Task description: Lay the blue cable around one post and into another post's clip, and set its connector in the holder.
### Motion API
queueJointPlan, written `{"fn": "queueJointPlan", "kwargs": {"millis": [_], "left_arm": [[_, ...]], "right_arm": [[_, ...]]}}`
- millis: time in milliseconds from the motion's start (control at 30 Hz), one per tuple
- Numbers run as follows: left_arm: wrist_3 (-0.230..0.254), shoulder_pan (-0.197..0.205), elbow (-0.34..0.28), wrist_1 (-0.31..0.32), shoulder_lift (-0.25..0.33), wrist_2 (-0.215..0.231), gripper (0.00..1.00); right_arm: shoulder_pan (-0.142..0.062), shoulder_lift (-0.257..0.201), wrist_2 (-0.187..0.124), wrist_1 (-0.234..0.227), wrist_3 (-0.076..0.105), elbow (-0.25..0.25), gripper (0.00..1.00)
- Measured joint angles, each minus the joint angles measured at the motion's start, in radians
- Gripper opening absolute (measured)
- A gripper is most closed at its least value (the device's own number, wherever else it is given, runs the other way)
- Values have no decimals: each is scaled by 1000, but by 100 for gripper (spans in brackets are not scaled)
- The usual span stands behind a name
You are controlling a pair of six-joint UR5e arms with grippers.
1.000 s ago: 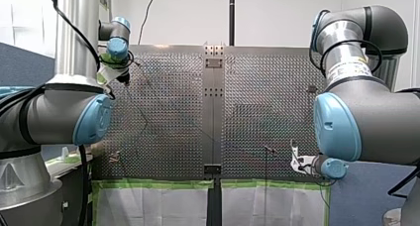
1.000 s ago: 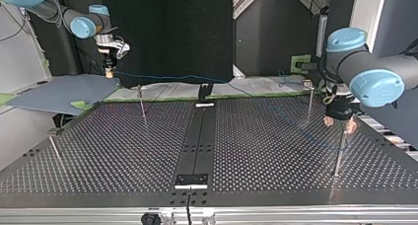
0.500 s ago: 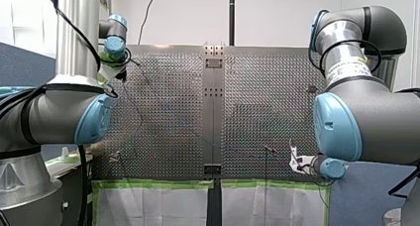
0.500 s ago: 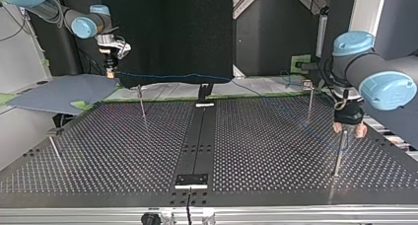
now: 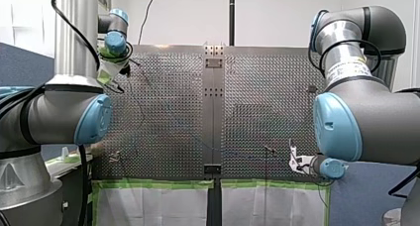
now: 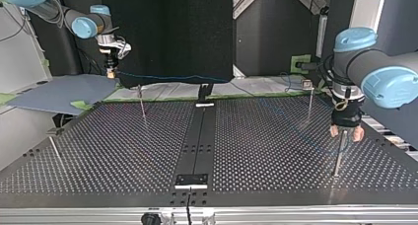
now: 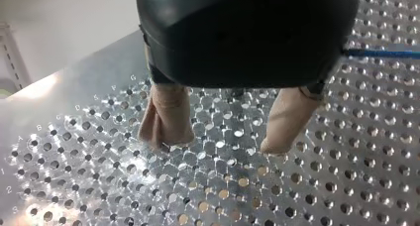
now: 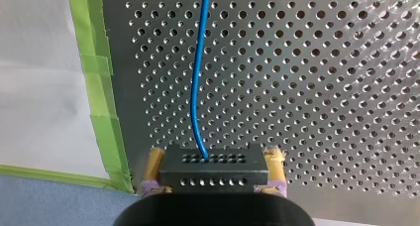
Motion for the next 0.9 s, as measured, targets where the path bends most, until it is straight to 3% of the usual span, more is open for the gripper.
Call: {"fn": "queueJointPlan", "kwargs": {"millis": [400, 900], "left_arm": [[-96, 2, -1, -1, 15, -4, 100], [-121, 4, -21, -3, 63, -7, 100]], "right_arm": [[1, 0, -1, -1, 1, 0, 28], [4, 0, -1, -1, 0, 0, 28]]}}
